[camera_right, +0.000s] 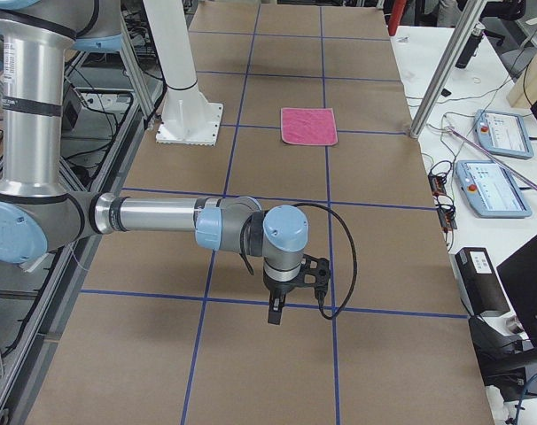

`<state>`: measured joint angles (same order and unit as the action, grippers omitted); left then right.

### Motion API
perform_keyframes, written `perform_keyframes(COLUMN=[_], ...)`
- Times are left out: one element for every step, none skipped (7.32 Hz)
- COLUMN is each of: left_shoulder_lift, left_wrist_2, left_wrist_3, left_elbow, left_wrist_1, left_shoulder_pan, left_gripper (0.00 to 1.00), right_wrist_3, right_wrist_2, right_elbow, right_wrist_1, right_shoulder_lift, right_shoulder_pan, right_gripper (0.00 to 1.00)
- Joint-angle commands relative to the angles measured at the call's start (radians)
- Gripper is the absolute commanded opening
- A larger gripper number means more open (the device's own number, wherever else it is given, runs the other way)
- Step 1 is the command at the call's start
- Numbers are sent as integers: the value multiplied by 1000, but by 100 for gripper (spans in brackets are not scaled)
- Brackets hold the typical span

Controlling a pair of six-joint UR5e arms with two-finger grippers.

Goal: Fold towel twice with both arms

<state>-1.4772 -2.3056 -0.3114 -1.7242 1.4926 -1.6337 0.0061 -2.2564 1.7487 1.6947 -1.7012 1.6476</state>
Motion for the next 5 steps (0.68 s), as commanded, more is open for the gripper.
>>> perform_keyframes(left_shoulder_lift=[3, 3, 3, 6, 6], left_wrist_2=[2, 0, 0, 0, 2], left_wrist_3=[-3, 0, -3, -5, -3], left_elbow=[0, -2, -6, -12, -9], left_wrist_1=[5, 5, 5, 5, 5], left_shoulder_pan=[0, 0, 0, -2, 0], left_gripper=[100, 100, 100, 100, 100], right_wrist_3=[0, 0, -2, 0, 0], right_wrist_2=[0, 0, 0, 0, 5], right_elbow=[-2, -2, -2, 2, -5], right_wrist_1=[0, 0, 0, 0, -1], right_shoulder_lift=[0, -2, -3, -2, 1], right_shoulder_pan=[-2, -2, -2, -3, -3], right_gripper=[100, 100, 100, 100, 100])
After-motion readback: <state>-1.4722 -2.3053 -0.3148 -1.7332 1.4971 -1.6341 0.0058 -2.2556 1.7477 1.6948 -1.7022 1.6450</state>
